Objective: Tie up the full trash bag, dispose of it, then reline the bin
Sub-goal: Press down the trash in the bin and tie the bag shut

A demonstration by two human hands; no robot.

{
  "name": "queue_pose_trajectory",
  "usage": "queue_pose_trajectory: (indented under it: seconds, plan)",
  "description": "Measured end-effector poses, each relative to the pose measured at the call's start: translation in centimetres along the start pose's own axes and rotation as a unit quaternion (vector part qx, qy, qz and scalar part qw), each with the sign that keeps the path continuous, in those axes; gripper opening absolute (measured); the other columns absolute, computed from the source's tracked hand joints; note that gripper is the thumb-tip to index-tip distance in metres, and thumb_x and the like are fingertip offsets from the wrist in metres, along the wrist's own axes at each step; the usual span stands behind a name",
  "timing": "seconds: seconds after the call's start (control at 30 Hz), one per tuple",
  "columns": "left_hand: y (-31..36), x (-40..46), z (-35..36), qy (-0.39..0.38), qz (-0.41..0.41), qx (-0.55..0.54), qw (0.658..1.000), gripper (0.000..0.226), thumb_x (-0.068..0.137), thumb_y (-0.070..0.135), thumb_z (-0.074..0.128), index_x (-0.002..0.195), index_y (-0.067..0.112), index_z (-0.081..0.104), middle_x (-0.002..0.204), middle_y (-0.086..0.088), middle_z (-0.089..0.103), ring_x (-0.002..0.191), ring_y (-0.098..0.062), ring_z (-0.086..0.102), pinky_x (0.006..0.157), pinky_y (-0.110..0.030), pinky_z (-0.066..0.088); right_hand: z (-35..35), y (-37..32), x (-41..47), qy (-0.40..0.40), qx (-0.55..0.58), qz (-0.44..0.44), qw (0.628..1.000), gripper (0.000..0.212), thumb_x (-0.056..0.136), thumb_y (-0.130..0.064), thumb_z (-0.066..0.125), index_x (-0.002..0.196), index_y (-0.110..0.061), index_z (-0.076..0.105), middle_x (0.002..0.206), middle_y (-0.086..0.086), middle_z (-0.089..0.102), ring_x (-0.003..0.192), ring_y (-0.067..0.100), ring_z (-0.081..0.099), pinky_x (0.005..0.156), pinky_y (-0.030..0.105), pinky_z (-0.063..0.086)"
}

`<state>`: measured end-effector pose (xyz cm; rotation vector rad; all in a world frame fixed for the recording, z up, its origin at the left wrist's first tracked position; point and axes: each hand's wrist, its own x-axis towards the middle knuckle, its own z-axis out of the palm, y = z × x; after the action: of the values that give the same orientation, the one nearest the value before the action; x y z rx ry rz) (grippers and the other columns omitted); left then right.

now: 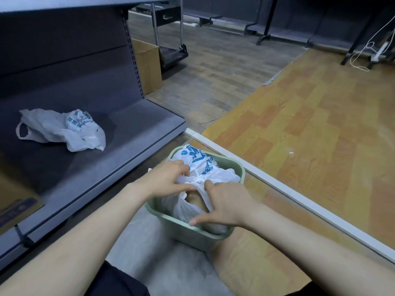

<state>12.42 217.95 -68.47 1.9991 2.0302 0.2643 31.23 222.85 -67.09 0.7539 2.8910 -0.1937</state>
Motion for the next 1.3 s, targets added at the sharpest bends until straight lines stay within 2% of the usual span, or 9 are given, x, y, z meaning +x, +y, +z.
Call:
queue_pose_trajectory:
  seconds: [0.17,0.3,0.4,0.63,0.8,0.9,1.0,1.1,1.3]
  plan:
    - [-0.1,0.3,0.5,0.072,0.020,0.047,0.996,0.038,0.082,0.048,0.063,0.100,0.015,0.060,0.101,0.001,0.050,0.097,-0.014,0.043,0.072,-0.021,0.026,1.4,-1.6,0.9,0.018,-0.073,-0.029,0.997,0.039,0.097,-0.039,0.040,0.121,-0.009,0.047,0.116,0.014,0.063,0.106,0.031,0.059,0.068,0.032,0.030]
    - [-0.8,-0.1,0.4,0.150,-0.014,-0.027,0.988,0.056,0.066,0.048,0.078,0.096,0.016,0.043,0.102,0.001,0.038,0.094,-0.015,0.035,0.077,-0.026,0.033,0.8,-1.0,1.0,-0.013,-0.004,-0.045,0.999,0.025,0.099,-0.031,0.036,0.110,-0.013,0.050,0.110,0.015,0.062,0.103,0.032,0.057,0.067,0.033,0.031]
    - [-1.3,-0.1,0.6,0.110,-0.072,-0.097,0.987,0.052,0.065,0.049,0.078,0.080,0.021,0.038,0.090,0.004,0.042,0.084,-0.015,0.039,0.067,-0.027,0.033,0.6,-1.0,1.0,-0.043,0.084,-0.026,0.995,0.010,0.098,-0.020,0.038,0.088,-0.018,0.039,0.103,0.017,0.063,0.087,0.032,0.053,0.062,0.032,0.027]
    - [-1.9,-0.3,0.8,0.007,-0.047,-0.167,0.985,0.066,0.051,0.069,0.070,0.067,0.012,0.042,0.068,0.004,0.039,0.065,-0.012,0.034,0.060,-0.030,0.028,0.2,0.5,2.1,-0.141,0.243,-0.029,0.959,0.028,0.095,-0.013,0.046,0.070,-0.021,0.035,0.070,-0.002,0.040,0.075,0.017,0.037,0.067,0.030,0.027]
    - [-2.5,-0.6,0.7,-0.048,-0.050,-0.272,0.960,0.054,0.053,0.039,0.087,0.072,0.002,0.052,0.072,0.002,0.045,0.069,-0.011,0.041,0.066,-0.029,0.033,-0.3,2.6,2.4,-0.154,0.392,-0.026,0.906,0.041,0.092,-0.001,0.051,0.062,-0.019,0.032,0.063,-0.004,0.028,0.057,0.004,0.026,0.054,0.019,0.023]
    - [-2.0,0.1,1.5,-0.009,-0.094,-0.262,0.961,0.047,0.056,0.033,0.088,0.062,0.005,0.050,0.063,0.001,0.042,0.060,-0.012,0.037,0.059,-0.030,0.029,0.5,3.8,2.6,-0.116,0.471,0.043,0.873,0.040,0.091,0.000,0.053,0.060,-0.017,0.036,0.062,-0.003,0.031,0.056,0.006,0.028,0.052,0.018,0.022]
    - [-0.8,1.2,2.4,0.039,-0.167,-0.148,0.974,0.052,0.056,0.043,0.085,0.054,0.019,0.038,0.055,0.008,0.036,0.053,-0.011,0.032,0.049,-0.027,0.021,2.6,3.7,3.3,-0.016,0.345,0.134,0.929,0.040,0.090,-0.012,0.054,0.057,-0.020,0.032,0.059,-0.004,0.037,0.060,0.013,0.035,0.053,0.026,0.024]
    - [0.1,2.1,3.2,0.052,-0.208,-0.061,0.975,0.058,0.059,0.049,0.081,0.057,0.021,0.030,0.056,0.008,0.035,0.053,-0.011,0.035,0.047,-0.026,0.020,4.3,3.0,4.0,0.082,0.145,0.156,0.974,0.030,0.089,-0.020,0.048,0.063,-0.020,0.034,0.077,0.003,0.058,0.073,0.024,0.049,0.056,0.030,0.027]
    - [1.0,2.6,3.3,0.017,-0.210,-0.045,0.977,0.050,0.071,0.045,0.075,0.069,0.023,0.031,0.071,0.008,0.046,0.078,-0.021,0.051,0.058,-0.028,0.029,5.2,3.1,5.3,0.104,-0.007,0.117,0.988,0.013,0.093,-0.018,0.040,0.089,-0.018,0.052,0.099,0.005,0.067,0.090,0.027,0.063,0.060,0.027,0.031]
